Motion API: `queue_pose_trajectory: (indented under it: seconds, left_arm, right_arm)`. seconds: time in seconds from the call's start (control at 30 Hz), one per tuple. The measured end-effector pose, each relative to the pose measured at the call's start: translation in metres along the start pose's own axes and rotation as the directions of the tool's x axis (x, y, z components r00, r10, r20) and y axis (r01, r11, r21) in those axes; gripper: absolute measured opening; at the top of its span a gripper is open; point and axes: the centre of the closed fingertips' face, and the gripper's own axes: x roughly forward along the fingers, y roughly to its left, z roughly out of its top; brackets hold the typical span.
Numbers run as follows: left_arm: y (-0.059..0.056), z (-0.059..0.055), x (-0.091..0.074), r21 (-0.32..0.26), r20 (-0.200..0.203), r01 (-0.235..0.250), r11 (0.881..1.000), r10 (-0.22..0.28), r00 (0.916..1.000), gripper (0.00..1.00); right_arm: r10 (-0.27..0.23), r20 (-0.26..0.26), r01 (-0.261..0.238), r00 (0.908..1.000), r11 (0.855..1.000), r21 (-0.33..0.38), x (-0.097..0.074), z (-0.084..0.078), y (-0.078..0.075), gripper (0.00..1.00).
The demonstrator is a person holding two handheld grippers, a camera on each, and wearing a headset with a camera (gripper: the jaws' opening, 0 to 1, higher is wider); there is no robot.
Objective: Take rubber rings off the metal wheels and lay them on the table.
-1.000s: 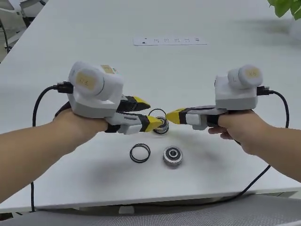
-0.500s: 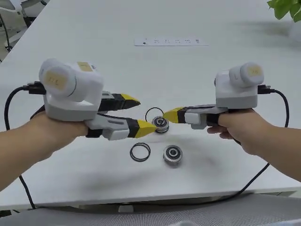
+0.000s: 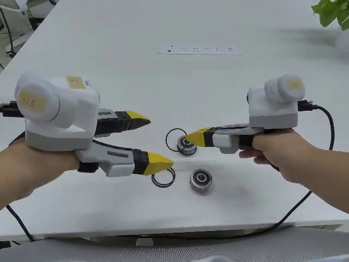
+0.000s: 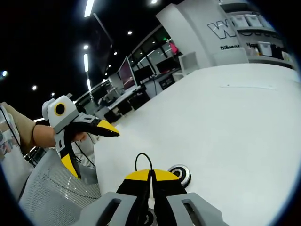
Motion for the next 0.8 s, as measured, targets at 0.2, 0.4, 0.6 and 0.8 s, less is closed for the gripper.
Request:
queue_pose_trajectory:
  seconds: [0.2, 0.4, 0.6, 0.8]
  left_arm:
    - [-0.001, -0.006, -0.006, 0.001, -0.01, 0.0, 1.0, 0.0, 1.0, 0.66]
    - [0.0, -0.011, -0.012, -0.017, -0.009, -0.01, 1.0, 0.01, 0.9999, 0.69]
    - [-0.002, -0.02, -0.017, -0.014, -0.025, -0.016, 1.0, 0.015, 0.9996, 0.7]
    - [-0.002, -0.023, -0.02, -0.025, -0.028, -0.02, 0.999, 0.019, 0.9994, 0.7]
  right_arm:
    - [0.027, -0.029, -0.027, 0.9992, 1.0, 0.002, 0.005, -0.006, 0.007, 0.0]
    - [0.056, -0.083, -0.055, 0.995, 0.998, 0.011, 0.012, -0.017, 0.015, 0.0]
    - [0.073, -0.122, -0.071, 0.9898, 0.997, 0.022, 0.017, -0.025, 0.021, 0.0]
    - [0.084, -0.162, -0.08, 0.9831, 0.996, 0.034, 0.022, -0.035, 0.025, 0.0]
